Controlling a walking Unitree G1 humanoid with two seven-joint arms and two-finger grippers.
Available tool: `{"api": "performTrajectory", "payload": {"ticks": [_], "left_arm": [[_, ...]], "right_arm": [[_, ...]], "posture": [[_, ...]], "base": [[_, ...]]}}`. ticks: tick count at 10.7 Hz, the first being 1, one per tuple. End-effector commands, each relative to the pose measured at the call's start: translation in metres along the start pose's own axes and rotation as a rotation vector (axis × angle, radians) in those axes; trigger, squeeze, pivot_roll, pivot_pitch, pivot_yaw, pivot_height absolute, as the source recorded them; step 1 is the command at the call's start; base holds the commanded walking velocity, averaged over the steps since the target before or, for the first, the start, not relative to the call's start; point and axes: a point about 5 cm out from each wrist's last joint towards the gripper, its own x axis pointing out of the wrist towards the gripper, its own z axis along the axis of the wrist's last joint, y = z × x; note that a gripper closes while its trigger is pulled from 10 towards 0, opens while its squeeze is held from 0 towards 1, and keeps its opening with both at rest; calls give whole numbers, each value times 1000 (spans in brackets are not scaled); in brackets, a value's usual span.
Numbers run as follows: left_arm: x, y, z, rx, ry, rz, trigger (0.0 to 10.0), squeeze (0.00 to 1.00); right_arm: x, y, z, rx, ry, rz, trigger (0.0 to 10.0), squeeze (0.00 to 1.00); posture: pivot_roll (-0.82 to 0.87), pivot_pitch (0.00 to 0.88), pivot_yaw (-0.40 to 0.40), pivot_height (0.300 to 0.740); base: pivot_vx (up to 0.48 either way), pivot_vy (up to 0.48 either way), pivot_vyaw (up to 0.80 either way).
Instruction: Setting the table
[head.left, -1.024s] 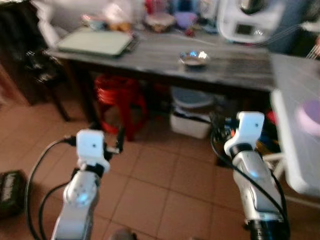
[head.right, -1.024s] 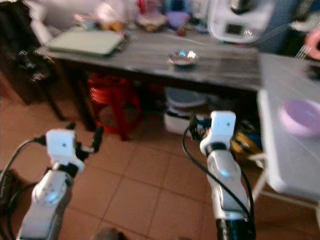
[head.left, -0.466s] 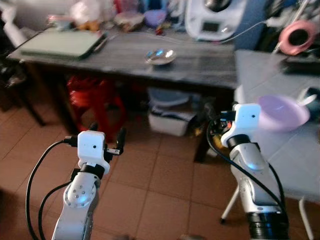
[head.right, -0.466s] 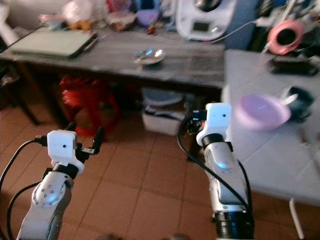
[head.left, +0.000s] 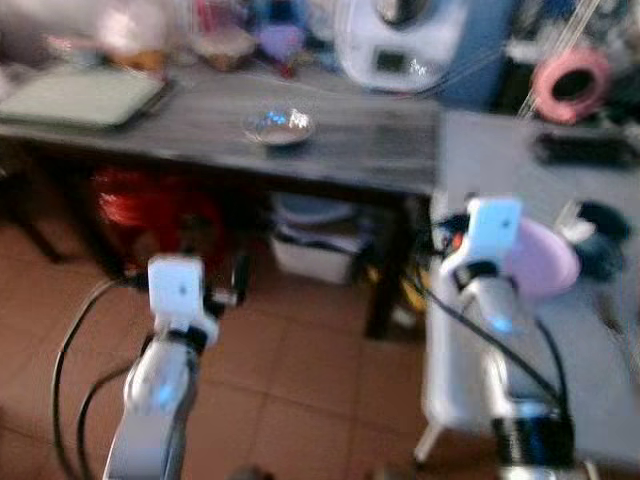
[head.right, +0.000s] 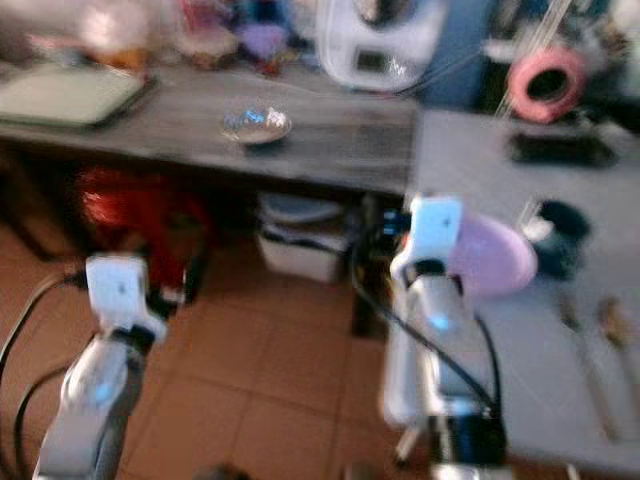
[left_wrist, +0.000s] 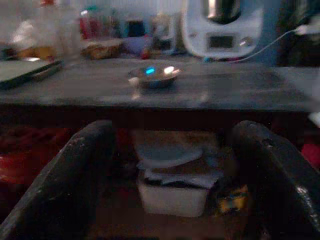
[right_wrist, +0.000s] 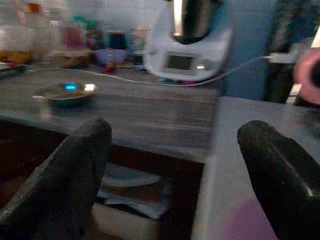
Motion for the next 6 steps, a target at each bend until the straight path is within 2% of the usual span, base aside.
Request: {"api": "performTrajectory", "payload": {"ticks": [1, 3, 4, 6], "left_arm": [[-2, -1, -1, -29, 6, -10, 10000, 0], [-3, 0, -1, -43, 4, -7, 10000, 0], [-3, 0, -1, -45, 5, -8, 10000, 0], [-4, 0, -1, -46, 5, -12, 10000, 0]], "right_arm": [[3, -5, 2, -11, -7, -13, 10000, 0], [5, -5, 3, -29, -7, 1, 10000, 0], [4, -4, 2, -28, 3, -1, 10000, 0], [2, -2, 1, -28, 6, 6, 10000, 0]], "posture": [[4, 8, 27, 740], [6, 11, 21, 740], [5, 13, 20, 740], [0, 16, 23, 740]], "base": [[0, 0, 0], [0, 0, 0], [0, 0, -800], [0, 0, 0]]}}
